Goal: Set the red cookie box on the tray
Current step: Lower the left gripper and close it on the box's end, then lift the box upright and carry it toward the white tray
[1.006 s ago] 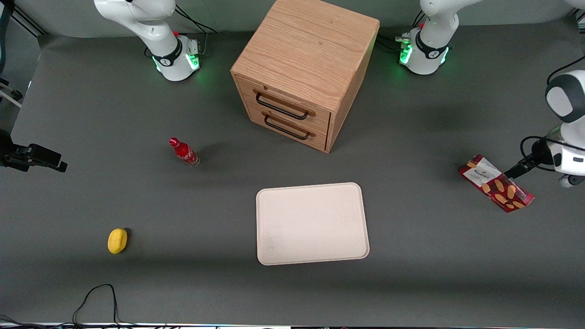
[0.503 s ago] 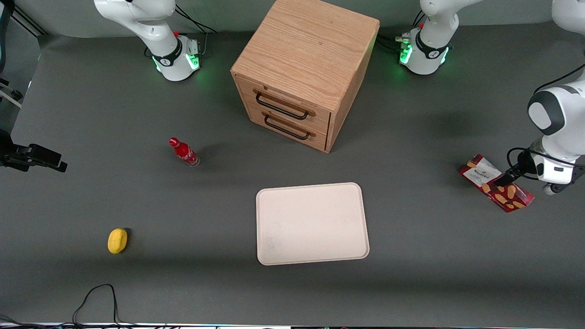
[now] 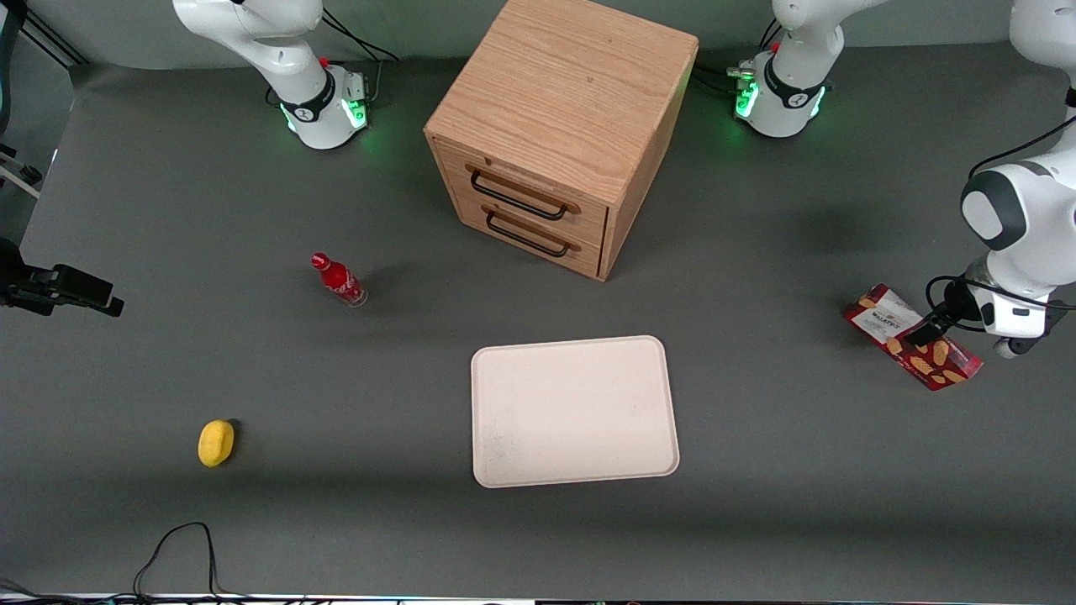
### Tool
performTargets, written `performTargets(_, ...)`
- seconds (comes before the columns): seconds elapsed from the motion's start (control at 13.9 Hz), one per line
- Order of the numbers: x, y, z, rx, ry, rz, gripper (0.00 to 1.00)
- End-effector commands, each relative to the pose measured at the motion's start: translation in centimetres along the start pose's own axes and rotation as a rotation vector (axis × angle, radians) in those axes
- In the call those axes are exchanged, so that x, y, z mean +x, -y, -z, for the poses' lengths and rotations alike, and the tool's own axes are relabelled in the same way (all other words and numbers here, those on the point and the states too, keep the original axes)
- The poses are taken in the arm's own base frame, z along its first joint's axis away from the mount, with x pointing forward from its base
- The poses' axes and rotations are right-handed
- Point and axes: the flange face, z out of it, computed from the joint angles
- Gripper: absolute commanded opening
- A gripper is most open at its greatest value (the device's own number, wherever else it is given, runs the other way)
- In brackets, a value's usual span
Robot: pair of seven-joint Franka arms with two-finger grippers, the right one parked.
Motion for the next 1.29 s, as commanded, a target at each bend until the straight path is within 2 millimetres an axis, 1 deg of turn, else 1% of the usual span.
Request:
performTargets(0.0,-0.4,-0.1,0.1,0.0,-0.009,0.013,0.26)
performTargets(0.07,-0.4,0.1,0.0,0.002,-0.005,0.011,0.0)
performTargets(0.43,-0.2,0.0,0.5,0.002,-0.008,0.005,0.0)
performTargets(0.5,0.0,-0.1,0.9,0.005,-0.004,0.003,0.0)
performTargets(0.65,0.8,-0.8,2.6,0.013,0.009,-0.005,0.0)
performTargets(0.79,2.3,-1.4,6.4,0.019,0.01,-0.011,0.0)
performTargets(0.86,3.0,-1.9,9.0,0.024,0.014,-0.007,0.0)
performTargets(1.01,4.7,-2.6,15.5,0.037,0.031,-0.004,0.0)
performTargets(1.22,6.4,-3.3,25.3,0.047,0.054,-0.005,0.0)
